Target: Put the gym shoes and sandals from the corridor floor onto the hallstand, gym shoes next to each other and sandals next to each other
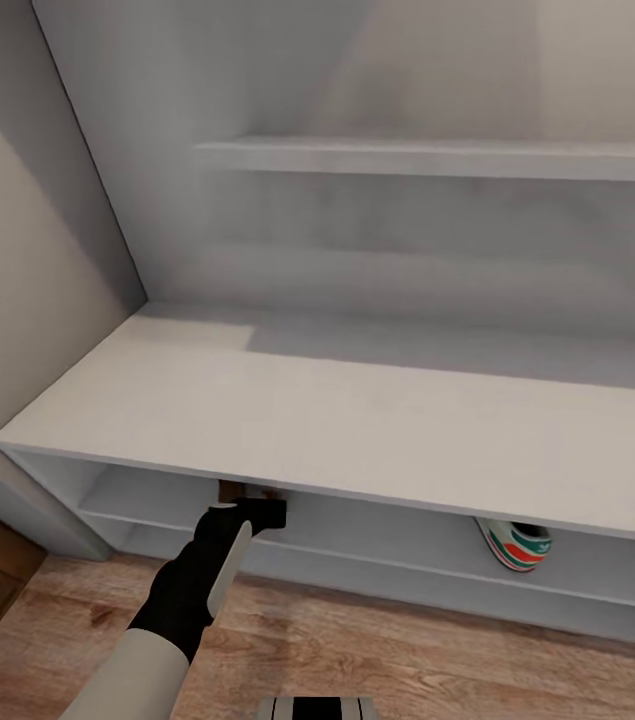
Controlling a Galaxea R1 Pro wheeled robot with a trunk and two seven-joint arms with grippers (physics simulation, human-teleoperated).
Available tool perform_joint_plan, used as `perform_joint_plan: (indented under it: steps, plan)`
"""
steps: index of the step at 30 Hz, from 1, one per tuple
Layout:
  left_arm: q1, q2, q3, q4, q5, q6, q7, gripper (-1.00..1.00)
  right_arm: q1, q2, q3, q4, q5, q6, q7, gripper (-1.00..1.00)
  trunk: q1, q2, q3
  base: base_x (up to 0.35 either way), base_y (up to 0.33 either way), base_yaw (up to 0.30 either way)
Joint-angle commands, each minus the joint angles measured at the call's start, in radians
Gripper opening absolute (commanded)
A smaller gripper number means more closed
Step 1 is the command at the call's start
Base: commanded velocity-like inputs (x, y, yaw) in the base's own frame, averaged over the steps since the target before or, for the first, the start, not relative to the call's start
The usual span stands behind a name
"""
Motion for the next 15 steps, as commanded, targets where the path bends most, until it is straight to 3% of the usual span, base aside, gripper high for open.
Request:
perform_joint_plan:
  steps: [1,4,5,15]
  plan:
    - [0.0,0.0,-0.002,0.006,0.007,0.005,0.007,-1.0,-0.002,0.0,-0.001,-0.001,0.006,0.005,0.002,-1.0,0.0,0.0,-0.001,0.01,0.0,0.0]
    - [0.0,0.0,-0.002,0.02,0.007,0.005,0.007,-1.0,-0.002,0.0,-0.001,-0.001,0.006,0.005,0.002,-1.0,0.0,0.0,-0.001,0.004,0.0,0.0]
    - [0.0,0.0,-0.002,0.022,0.006,0.005,0.007,1.0,-0.002,0.0,-0.001,-0.001,0.006,0.005,0.002,-1.0,0.0,0.0,-0.001,0.001,0.0,0.0]
    - [0.0,0.001,0.0,0.025,0.006,0.005,0.007,1.0,-0.002,0.0,-0.001,-0.001,0.006,0.005,0.002,-1.0,0.0,0.0,-0.001,0.0,0.0,0.0]
